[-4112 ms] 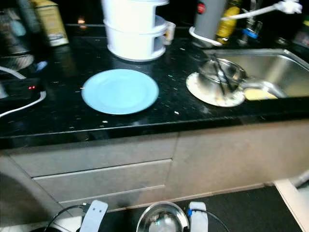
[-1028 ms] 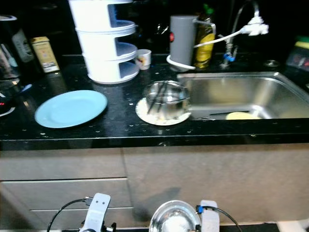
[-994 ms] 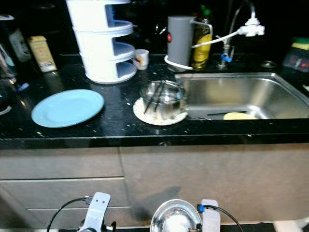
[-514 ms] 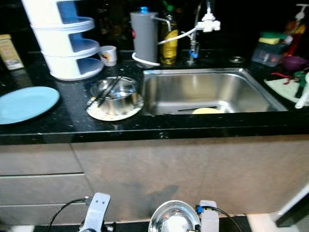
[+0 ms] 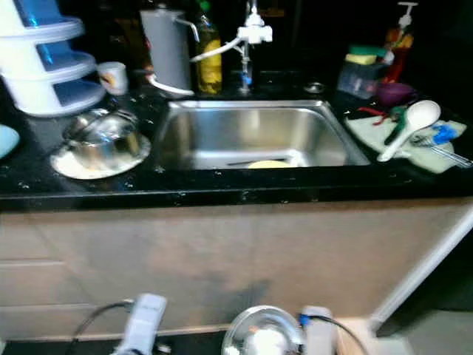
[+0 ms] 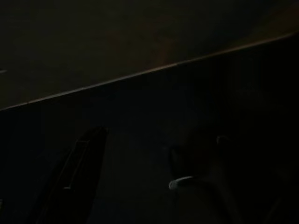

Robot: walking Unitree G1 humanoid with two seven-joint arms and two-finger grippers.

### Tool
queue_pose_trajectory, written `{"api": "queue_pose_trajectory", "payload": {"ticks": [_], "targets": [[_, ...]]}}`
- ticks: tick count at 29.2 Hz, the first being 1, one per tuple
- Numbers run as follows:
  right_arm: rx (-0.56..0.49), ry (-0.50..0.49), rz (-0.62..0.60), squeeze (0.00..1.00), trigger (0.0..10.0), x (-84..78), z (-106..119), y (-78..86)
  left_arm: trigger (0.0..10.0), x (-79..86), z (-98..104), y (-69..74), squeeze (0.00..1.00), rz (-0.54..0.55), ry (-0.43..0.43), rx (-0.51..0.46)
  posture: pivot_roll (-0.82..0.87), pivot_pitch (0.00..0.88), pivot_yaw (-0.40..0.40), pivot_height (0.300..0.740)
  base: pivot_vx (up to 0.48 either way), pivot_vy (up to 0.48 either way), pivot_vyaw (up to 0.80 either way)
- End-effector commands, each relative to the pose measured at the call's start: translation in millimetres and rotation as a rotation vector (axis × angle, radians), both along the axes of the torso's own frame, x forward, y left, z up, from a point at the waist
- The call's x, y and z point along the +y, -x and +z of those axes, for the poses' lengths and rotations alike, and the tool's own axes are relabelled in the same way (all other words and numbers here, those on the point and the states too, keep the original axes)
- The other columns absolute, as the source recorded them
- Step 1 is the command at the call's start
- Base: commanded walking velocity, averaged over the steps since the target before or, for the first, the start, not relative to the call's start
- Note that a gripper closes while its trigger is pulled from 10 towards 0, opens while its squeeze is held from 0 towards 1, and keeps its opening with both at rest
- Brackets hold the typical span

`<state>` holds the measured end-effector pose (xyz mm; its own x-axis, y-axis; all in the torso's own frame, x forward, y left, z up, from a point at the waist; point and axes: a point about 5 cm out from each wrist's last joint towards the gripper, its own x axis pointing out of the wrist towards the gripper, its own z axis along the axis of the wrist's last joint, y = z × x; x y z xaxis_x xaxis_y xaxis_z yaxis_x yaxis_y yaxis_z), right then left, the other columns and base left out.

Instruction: Kitchen organization

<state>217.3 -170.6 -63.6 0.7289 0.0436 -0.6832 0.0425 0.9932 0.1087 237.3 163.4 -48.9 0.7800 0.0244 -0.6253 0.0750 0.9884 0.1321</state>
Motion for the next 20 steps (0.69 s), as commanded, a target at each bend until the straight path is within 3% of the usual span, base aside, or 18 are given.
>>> {"api": "queue_pose_trajectory", "payload": {"ticks": [1, 5, 13, 20], "targets": [[0.003, 0.002, -0.008, 0.0, 10.0, -3.1, -0.5, 1.2, 10.0, -1.3, -2.2, 3.0, 0.0, 0.01, 0.013, 0.008, -0.06, 0.106, -0.045, 0.74, 0.0, -0.281, 0.0], [0.003, 0.002, -0.006, 0.0, 10.0, -3.6, -0.3, 0.9, 10.0, -7.8, -1.2, 2.2, 0.0, -0.029, 0.06, -0.001, -0.06, 0.108, -0.046, 0.74, 0.0, 0.24, 0.0], [0.006, 0.0, -0.004, 0.0, 10.0, -2.4, -0.5, 0.9, 10.0, -6.5, 0.5, 1.3, 0.0, -0.047, 0.03, -0.027, -0.05, 0.108, -0.047, 0.74, 0.0, 0.48, 0.0], [0.002, -0.009, -0.003, 0.0, 10.0, 0.3, 0.2, -0.7, 10.0, -3.7, 2.9, -0.9, 0.0, -0.067, -0.005, -0.047, -0.05, 0.11, -0.047, 0.74, 0.0, 0.0, 0.0]]}}
